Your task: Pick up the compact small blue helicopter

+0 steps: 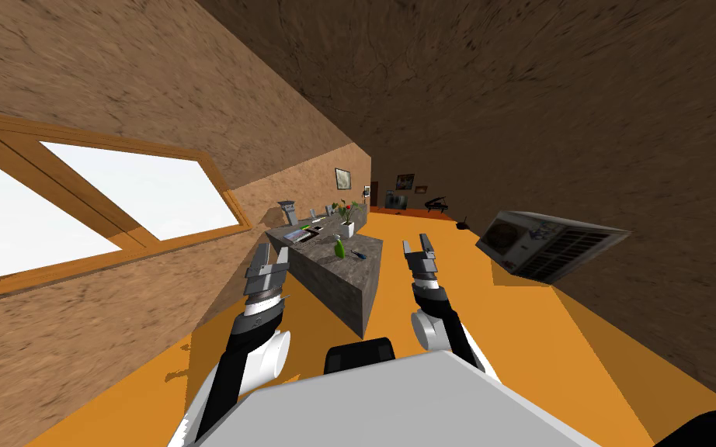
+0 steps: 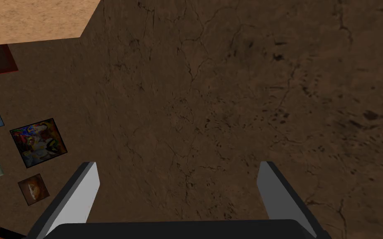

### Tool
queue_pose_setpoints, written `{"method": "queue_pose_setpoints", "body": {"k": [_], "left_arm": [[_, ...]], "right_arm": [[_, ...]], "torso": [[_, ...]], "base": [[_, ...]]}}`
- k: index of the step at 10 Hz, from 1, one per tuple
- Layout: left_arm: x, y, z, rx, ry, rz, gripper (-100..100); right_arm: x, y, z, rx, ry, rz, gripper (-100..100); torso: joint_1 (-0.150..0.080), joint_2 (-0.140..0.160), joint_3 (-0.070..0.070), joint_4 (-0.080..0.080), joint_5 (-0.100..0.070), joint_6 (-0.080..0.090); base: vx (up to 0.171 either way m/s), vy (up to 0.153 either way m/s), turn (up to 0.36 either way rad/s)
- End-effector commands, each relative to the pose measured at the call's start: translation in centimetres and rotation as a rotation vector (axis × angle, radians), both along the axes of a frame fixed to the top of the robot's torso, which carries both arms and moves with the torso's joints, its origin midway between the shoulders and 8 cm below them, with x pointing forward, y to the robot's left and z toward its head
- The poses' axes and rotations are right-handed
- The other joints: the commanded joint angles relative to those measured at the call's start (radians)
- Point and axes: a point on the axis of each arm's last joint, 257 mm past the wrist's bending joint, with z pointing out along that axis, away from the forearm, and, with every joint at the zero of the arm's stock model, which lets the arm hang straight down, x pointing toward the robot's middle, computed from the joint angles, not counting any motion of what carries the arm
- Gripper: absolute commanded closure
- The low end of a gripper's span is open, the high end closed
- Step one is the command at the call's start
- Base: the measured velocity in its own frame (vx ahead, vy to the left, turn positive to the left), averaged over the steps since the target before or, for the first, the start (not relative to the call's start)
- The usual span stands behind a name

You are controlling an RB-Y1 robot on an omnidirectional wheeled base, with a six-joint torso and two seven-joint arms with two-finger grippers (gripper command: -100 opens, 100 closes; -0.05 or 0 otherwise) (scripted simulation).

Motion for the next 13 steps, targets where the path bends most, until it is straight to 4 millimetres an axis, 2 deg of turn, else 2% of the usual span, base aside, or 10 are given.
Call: {"method": "queue_pose_setpoints", "body": {"k": [1,3,6,7,10,11,12,13], "left_arm": [[0.0,0.0,0.0,0.000,0.000,0.000,0],[0.0,0.0,0.0,0.000,0.000,0.000,0],[0.0,0.0,0.0,0.000,0.000,0.000,0],[0.0,0.0,0.0,0.000,0.000,0.000,0],[0.0,0.0,0.0,0.000,0.000,0.000,0],[0.0,0.0,0.0,0.000,0.000,0.000,0],[0.0,0.0,0.0,0.000,0.000,0.000,0],[0.0,0.0,0.0,0.000,0.000,0.000,0]], "right_arm": [[0.2,0.7,-1.0,-0.035,0.027,0.017,-100],[0.4,2.1,-3.4,-0.093,0.088,0.047,-100],[0.3,4.7,-9.7,-0.200,0.231,0.105,-100],[0.3,4.7,-9.7,-0.200,0.231,0.105,-100],[-1.7,7.7,-17.7,-0.329,0.405,0.188,-100],[-1.8,7.6,-18.5,-0.333,0.421,0.190,-100],[-3.1,8.6,-21.2,-0.382,0.478,0.225,-100],[-3.1,8.5,-21.8,-0.383,0.490,0.225,-100]], "torso": [[0.000,0.000,0.000,0.000,0.000,0.000],[0.001,0.001,0.000,0.000,0.000,0.000],[0.003,0.001,0.001,0.000,0.001,0.000],[0.003,0.002,0.001,0.000,0.001,0.000],[0.003,0.002,0.001,0.000,0.000,0.000],[0.003,0.002,0.001,0.000,0.001,0.000],[0.003,0.002,0.001,0.000,0.001,0.000],[0.002,0.001,0.001,0.000,0.001,0.000]], "base": [[-0.002,0.009,-0.019],[-0.014,0.031,-0.023],[-0.019,0.045,-0.016],[-0.018,0.029,-0.007],[-0.019,0.042,0.006],[-0.020,0.041,0.000],[-0.014,0.039,0.016],[-0.007,0.028,0.006]]}}
